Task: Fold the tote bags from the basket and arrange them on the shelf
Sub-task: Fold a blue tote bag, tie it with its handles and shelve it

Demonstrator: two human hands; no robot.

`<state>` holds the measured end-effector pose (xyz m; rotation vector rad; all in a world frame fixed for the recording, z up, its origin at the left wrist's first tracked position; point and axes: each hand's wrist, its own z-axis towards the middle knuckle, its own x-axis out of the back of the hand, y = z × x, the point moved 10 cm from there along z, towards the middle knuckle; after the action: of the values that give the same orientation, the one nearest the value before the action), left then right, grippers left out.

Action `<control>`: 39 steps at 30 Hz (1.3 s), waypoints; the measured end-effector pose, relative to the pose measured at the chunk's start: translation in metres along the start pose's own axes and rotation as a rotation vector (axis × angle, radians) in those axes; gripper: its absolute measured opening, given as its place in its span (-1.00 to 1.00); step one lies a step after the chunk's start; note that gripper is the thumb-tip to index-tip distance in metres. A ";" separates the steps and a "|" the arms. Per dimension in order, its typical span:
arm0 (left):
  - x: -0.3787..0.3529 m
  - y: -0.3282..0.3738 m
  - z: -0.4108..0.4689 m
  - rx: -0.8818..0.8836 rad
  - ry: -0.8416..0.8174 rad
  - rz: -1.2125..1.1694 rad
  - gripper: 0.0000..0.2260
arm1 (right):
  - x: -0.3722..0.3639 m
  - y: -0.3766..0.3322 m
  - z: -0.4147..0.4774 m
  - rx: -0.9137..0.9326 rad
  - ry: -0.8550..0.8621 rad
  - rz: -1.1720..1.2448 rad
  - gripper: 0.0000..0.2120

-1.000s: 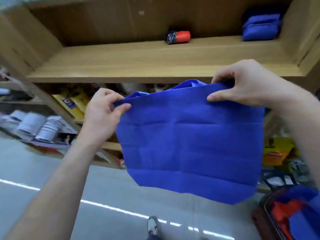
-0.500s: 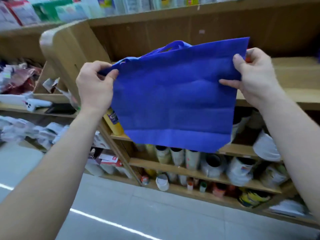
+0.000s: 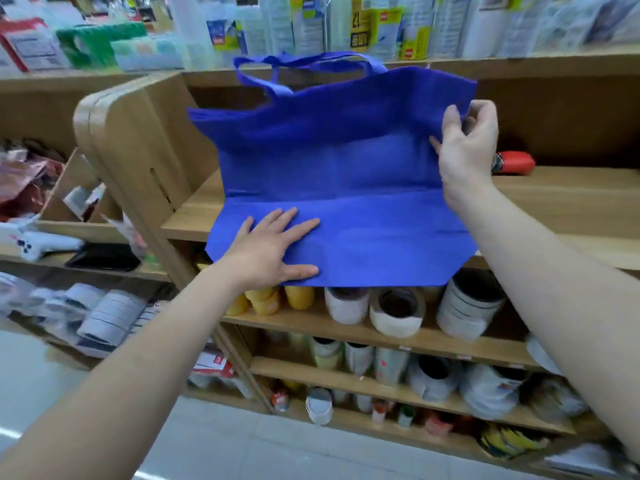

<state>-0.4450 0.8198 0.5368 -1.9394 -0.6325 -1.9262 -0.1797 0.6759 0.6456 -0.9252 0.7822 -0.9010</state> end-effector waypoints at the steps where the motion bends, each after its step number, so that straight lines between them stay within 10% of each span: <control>1: -0.003 -0.001 0.003 0.003 -0.033 0.003 -0.17 | -0.002 0.008 0.001 0.006 -0.004 -0.086 -0.88; 6: -0.004 -0.013 0.014 0.049 -0.195 -0.040 -0.07 | 0.005 0.014 -0.006 0.120 -0.173 -0.580 -0.22; 8: -0.006 -0.016 0.020 0.071 -0.222 -0.032 -0.15 | -0.010 0.003 -0.028 0.247 -0.482 -0.554 -0.25; 11: -0.004 -0.016 0.026 0.074 -0.261 -0.072 -0.16 | -0.029 0.038 -0.089 -0.033 -1.169 -0.686 -0.32; 14: 0.002 -0.017 0.020 0.041 -0.310 -0.123 -0.01 | -0.018 0.070 -0.110 0.153 -1.429 -1.136 -0.10; 18: -0.003 -0.023 -0.004 -0.043 -0.277 0.134 0.02 | -0.019 0.066 -0.107 0.308 -1.281 -1.145 -0.30; 27: 0.047 -0.094 -0.026 0.104 0.320 -0.698 -0.40 | 0.001 0.051 -0.080 0.045 -0.959 -0.800 -0.81; 31: 0.054 -0.103 -0.028 0.136 0.409 -0.815 -0.64 | 0.023 0.041 -0.074 -0.091 -0.667 -0.519 -0.63; 34: 0.057 -0.118 -0.028 0.225 0.483 -0.731 -0.87 | 0.037 0.039 -0.074 -0.095 -0.442 -0.514 -0.91; 39: 0.063 -0.113 -0.022 0.204 0.558 -0.401 -0.78 | 0.039 0.029 -0.072 0.117 -0.282 -0.842 -0.67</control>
<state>-0.5243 0.9084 0.5925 -1.1273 -1.0442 -2.3834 -0.2167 0.6277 0.5842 -1.2656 0.0626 -1.4786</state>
